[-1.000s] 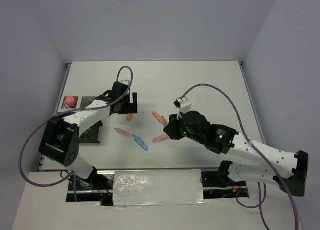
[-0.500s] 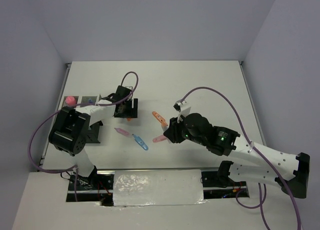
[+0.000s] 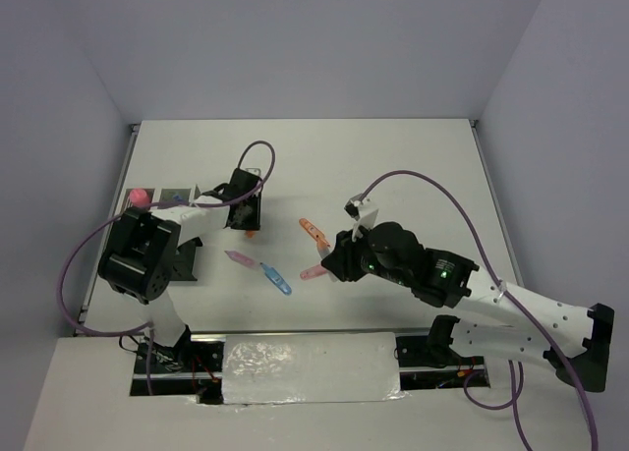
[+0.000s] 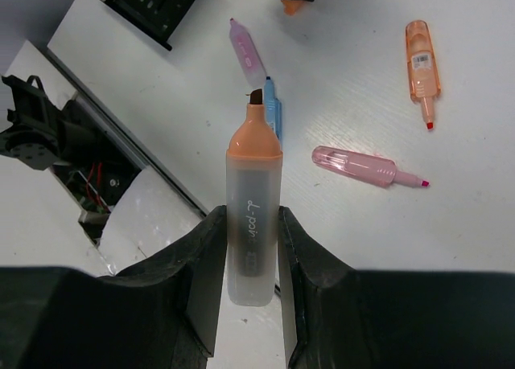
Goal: Sort the stationery into containers
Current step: Pick up the pen cap from the center of the board.
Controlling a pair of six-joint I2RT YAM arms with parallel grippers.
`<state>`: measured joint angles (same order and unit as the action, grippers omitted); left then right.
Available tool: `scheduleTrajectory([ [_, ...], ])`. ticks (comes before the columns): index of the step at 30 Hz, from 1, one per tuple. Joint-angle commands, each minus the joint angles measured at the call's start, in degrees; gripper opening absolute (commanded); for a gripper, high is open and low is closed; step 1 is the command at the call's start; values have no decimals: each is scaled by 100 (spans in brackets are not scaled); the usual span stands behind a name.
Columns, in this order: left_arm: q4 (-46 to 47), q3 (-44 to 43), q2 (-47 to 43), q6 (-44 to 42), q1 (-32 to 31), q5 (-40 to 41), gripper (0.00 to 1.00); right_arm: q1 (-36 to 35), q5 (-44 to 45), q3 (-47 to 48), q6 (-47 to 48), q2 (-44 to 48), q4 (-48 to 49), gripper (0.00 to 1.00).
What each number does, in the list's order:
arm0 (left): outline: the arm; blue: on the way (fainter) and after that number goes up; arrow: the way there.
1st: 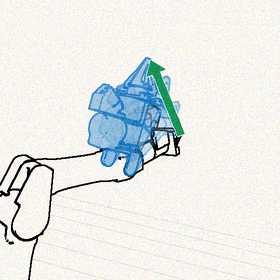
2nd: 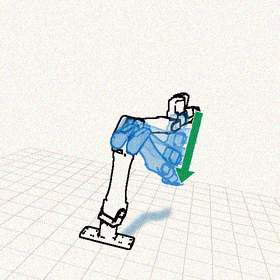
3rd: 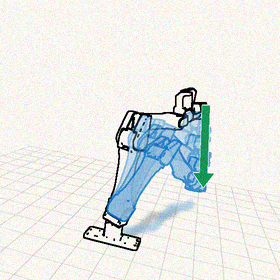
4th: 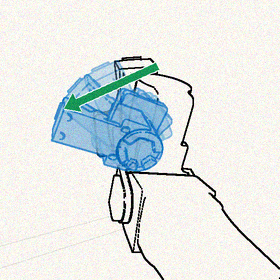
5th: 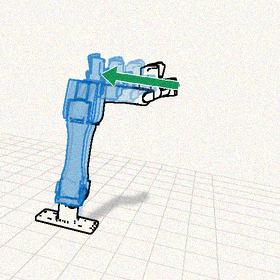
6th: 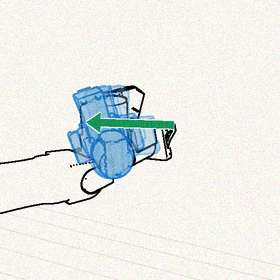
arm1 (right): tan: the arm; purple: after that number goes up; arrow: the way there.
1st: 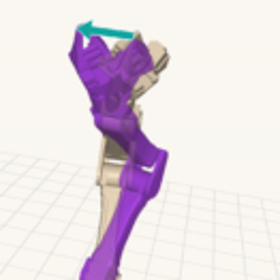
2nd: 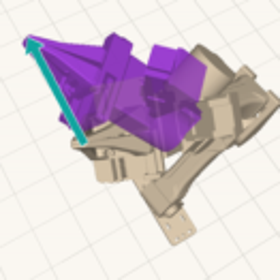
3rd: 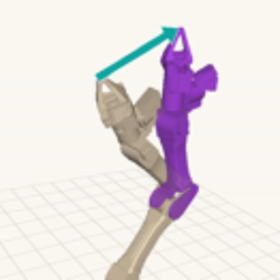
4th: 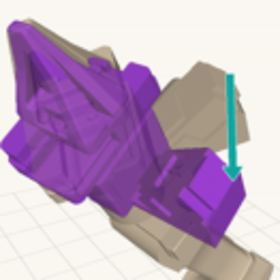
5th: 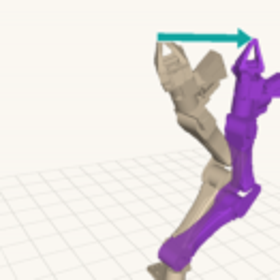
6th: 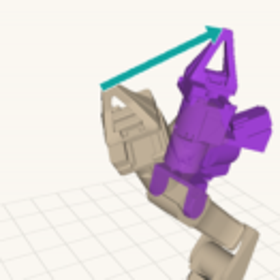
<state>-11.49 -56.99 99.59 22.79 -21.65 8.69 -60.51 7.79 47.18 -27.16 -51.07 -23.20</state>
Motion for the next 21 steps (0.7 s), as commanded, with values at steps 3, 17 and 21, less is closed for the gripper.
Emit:
scheduleTrajectory([
  [3,-284,48,166,129,-182,256,36,-40,-58,19,61,238,246,8],
  [17,581,56,-2308,1245,-656,-770,0,-31,-330,-507,-157,447,1325,5],
  [21,2196,722,-3532,1720,-849,-1509,0,-5,-305,-955,-605,861,1950,5],
])
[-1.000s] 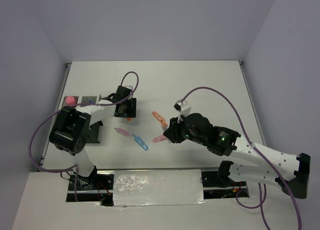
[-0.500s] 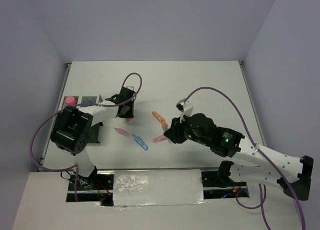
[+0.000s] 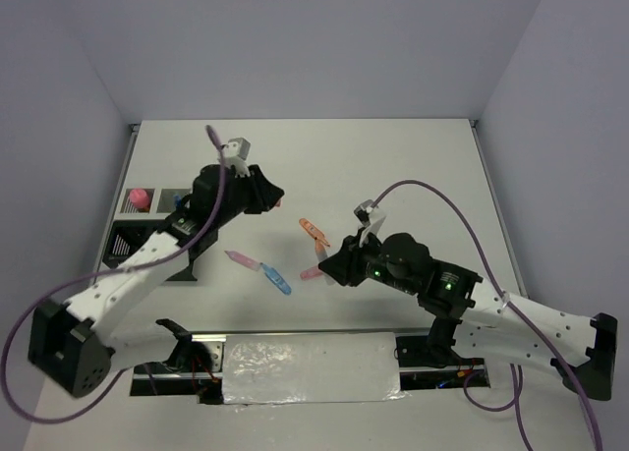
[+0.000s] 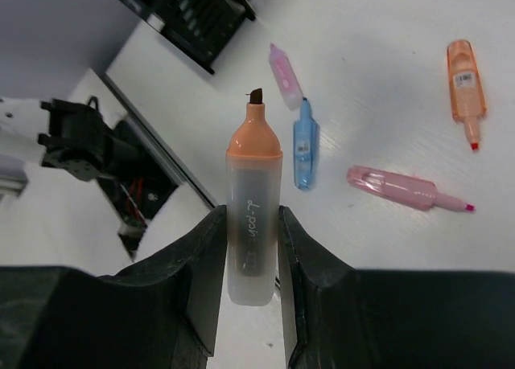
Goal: Sort the stationery into containers
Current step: Pick up the pen cap from the center of the board, then close the pen cap on the pen.
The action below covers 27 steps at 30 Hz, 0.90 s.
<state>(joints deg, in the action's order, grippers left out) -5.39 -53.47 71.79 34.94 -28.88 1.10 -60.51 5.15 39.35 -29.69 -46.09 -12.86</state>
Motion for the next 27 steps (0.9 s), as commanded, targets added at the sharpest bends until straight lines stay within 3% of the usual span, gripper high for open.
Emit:
scheduleTrajectory([
  [1,1924,521,-980,731,-239,-909,0,4,-49,-208,-405,442,1022,5],
  [5,3436,961,-1702,1277,-504,-1550,0,4,-592,-367,-686,557,2099,5],
  [10,5816,1576,-1940,1946,-785,-2385,0,4,-1648,-341,-670,329,3114,6],
  [14,6539,1813,-2116,2236,-873,-2431,0,4,-1815,-191,-537,249,3394,6],
  [27,7517,2034,-2222,2764,-917,-2554,0,4,-2395,-358,-564,346,4239,5],
])
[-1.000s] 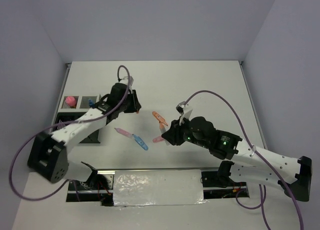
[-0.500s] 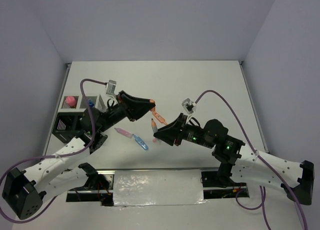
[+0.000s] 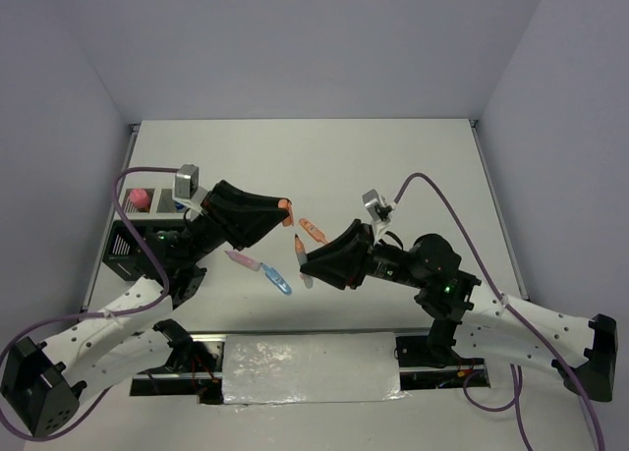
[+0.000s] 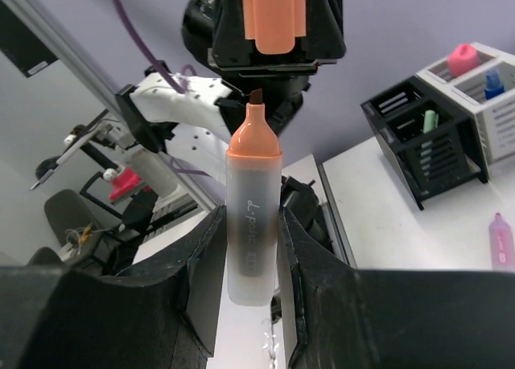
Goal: Sort the stationery into containers
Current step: Close the pen cap on the pen.
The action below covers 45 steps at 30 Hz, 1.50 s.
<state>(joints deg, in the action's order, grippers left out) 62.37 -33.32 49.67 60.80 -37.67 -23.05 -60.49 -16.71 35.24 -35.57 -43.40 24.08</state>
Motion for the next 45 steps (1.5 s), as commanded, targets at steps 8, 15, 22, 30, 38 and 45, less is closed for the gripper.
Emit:
scheduleTrajectory([
  [8,549,-78,-54,29,-170,-86,0,2,-324,395,121,-309,572,5],
  [15,382,-60,-133,-76,-250,2,1,-7,-298,641,261,-468,475,5],
  [22,65,27,-309,-288,-267,160,1,2,-254,607,296,-433,440,5],
  [30,319,-16,-160,-165,-276,47,0,2,-113,554,349,-406,440,5],
  [38,399,89,-195,-165,-364,28,0,72,-131,896,499,-529,370,4],
  [45,443,124,-230,-147,-416,-16,0,265,-262,1265,613,-617,370,4],
])
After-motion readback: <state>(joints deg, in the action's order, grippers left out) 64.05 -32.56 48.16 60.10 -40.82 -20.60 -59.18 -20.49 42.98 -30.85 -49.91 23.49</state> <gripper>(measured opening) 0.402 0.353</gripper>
